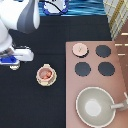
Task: Take the lid off the pot, put the pot on the plate, and use the tool to push the pot to the front of the table.
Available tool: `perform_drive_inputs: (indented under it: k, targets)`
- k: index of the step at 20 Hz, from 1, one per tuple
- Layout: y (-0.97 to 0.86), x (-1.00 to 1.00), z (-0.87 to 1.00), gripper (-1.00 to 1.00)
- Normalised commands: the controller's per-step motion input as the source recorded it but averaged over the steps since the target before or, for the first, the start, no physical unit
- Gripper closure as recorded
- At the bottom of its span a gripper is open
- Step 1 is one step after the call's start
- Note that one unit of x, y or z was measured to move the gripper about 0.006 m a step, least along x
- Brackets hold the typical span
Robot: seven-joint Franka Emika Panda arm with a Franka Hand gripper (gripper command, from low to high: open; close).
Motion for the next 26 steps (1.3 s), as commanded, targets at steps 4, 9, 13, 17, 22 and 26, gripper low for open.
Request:
perform_drive_inputs:
  k: [4,9,13,17,22,26]
  targets:
    - [-0.41,-0.88,-0.03,-1.00]
    - [-0.19,-0.98,-0.17,-1.00]
    - [-0.20,-1.00,-0.35,-1.00]
    - [-0.18,-1.00,-0.49,-1.00]
    - [-0.16,-1.00,-0.54,-1.00]
    - [-0.13,-1.00,-0.63,-1.00]
